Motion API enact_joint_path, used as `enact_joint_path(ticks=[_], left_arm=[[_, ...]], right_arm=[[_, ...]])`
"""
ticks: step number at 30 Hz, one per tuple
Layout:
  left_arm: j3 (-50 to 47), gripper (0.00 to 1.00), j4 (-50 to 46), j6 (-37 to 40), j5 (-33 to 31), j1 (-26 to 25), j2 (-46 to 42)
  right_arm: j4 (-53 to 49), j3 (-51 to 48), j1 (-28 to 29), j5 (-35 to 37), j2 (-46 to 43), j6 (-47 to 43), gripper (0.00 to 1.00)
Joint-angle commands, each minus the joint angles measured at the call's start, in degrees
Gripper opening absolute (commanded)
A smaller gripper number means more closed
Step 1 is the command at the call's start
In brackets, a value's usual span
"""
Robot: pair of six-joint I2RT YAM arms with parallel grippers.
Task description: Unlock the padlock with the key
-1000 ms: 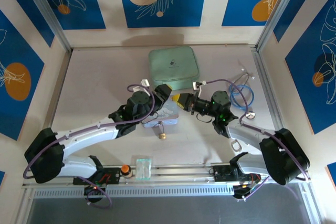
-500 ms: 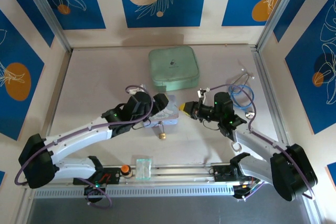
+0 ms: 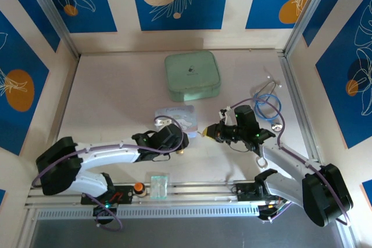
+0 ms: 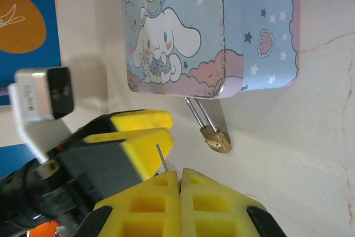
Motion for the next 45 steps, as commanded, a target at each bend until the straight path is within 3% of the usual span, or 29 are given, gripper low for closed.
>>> enact_joint_path(ticks=[1,11,19,24,30,40,45], left_arm=[[-3.8,0.57,7.7,-0.8,-2.7,-0.4,1.2],[-4.8,0.54,14.9,2.1,-1.8,-0.4,7.6],[-2.1,0.31,6.3,-0.6,-1.9,-1.1,9.7],[-2.0,0.25,6.1,-1.5,-2.5,-1.7,10.3],[-1.9,0.11,6.4,-3.4,-4.1,-1.7,9.0],[-7.1,0.00,18.0,-12.0,-8.2,-1.4,6.1],[-8.6,0.00,24.3,-12.3,-13.8,-1.4,2.8]], right_arm=[[-2.5,1.8,0.3,-1.4,0.4,-2.0,0.00],[-1.2,1.9,1.2,-1.6,3.1,-1.8,0.00],[-0.9,0.7,1.9,-0.9,3.5,-1.7,0.00],[-0.1,-0.4,2.2,-0.4,3.6,-1.5,0.00],[2.8,-1.3,3.1,-1.0,4.8,1.1,0.00],[4.8,-1.7,3.7,-6.0,11.4,12.6,0.00],[14.3,-3.6,3.8,-10.3,16.4,18.6,0.00]])
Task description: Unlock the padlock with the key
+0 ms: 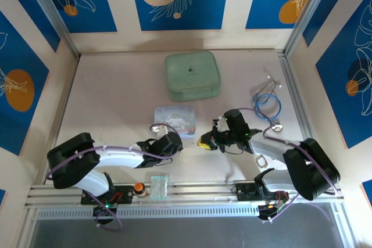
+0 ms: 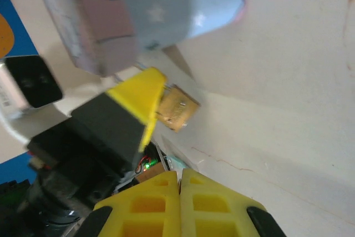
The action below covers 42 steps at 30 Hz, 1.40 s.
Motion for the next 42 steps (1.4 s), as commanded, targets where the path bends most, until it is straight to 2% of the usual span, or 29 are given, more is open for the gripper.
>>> enact_joint_path(ticks=[1,4,9,14,21,26,29,33,42], left_arm=[[-0.4,0.00,7.2,-1.6,-6.2,0.0,-2.6],[-0.1,0.00,9.6,-2.5,-6.0,0.2,-2.0],[-2.9,0.00,22.2,-6.8,-4.0,0.3,1.7],[-1.7,0.00,22.0,-8.8,-3.5,0.3,2.8],[-3.5,0.00,33.3,-12.6,-2.3,0.3,7.6],[-4.2,0.00,38.5,-14.8,-3.0,0.3,10.3],[-4.1,0.00,40.1,-14.9,-3.4,0.3,10.9],[-3.9,0.00,40.6,-15.3,-3.3,0.3,11.2],[-3.9,0.00,43.9,-17.1,-2.0,0.3,13.6]], right_arm=[[5.1,-0.9,0.1,-4.3,1.8,5.1,0.00],[4.6,-0.4,0.1,-3.8,2.1,4.6,0.00],[10.7,-1.8,-0.1,-5.1,4.3,7.5,0.00],[13.5,-1.8,-1.1,-4.8,6.2,6.5,0.00],[14.0,-3.7,-5.5,-6.4,5.8,4.2,0.00],[13.9,-3.9,-6.2,-7.9,6.6,2.8,0.00],[16.8,-4.4,-6.7,-9.7,8.1,3.4,0.00],[15.5,-3.6,-6.9,-9.9,8.8,1.7,0.00],[21.1,-4.7,-7.1,-9.8,10.6,4.5,0.00]])
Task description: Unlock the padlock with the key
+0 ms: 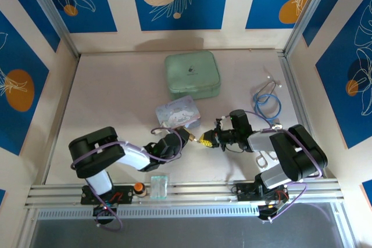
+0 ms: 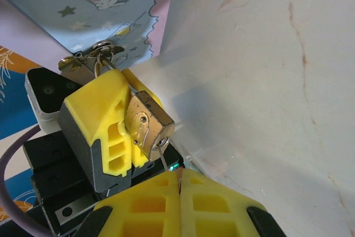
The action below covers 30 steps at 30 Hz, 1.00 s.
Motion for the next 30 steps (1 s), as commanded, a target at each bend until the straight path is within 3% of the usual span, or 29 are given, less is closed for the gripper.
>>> enact_joint_path(ticks=[1,8,22,30], left_arm=[[0.3,0.00,6.6,-1.7,0.3,0.0,0.7],[1.3,0.00,4.8,-0.9,0.6,0.0,-1.0],[1.9,0.00,5.9,-3.1,1.3,-0.4,-2.8],[3.2,0.00,5.6,-3.1,2.5,-0.3,-3.2]], right_arm=[[4.1,-1.1,-0.3,-1.7,1.2,1.3,0.00],[4.8,-0.5,-0.2,-1.1,1.8,0.8,0.00],[26.1,-1.9,0.6,0.4,8.7,11.0,0.00],[29.6,-1.0,1.6,-0.3,11.3,11.6,0.00]])
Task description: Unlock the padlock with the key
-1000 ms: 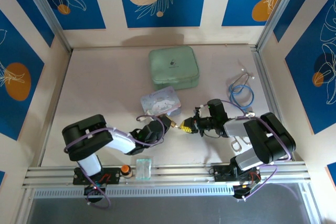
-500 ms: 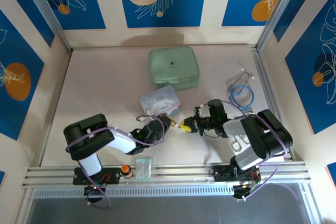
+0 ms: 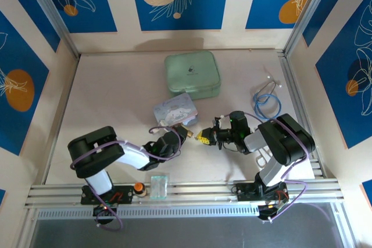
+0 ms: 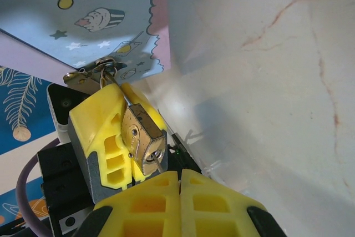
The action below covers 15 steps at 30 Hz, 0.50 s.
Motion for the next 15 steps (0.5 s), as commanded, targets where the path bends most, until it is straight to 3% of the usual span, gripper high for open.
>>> enact_joint_path(ticks=[1,15], left_arm=[[3.2,0.00,5.5,-1.5,4.7,-1.3,-2.3],[5.1,0.00,0.1,0.7,7.6,-1.2,-5.3]], right_arm=[[7.3,1.3,0.7,-0.4,1.2,1.6,0.00],[-1.2,3.9,-2.1,-3.1,-1.8,-3.3,0.00]])
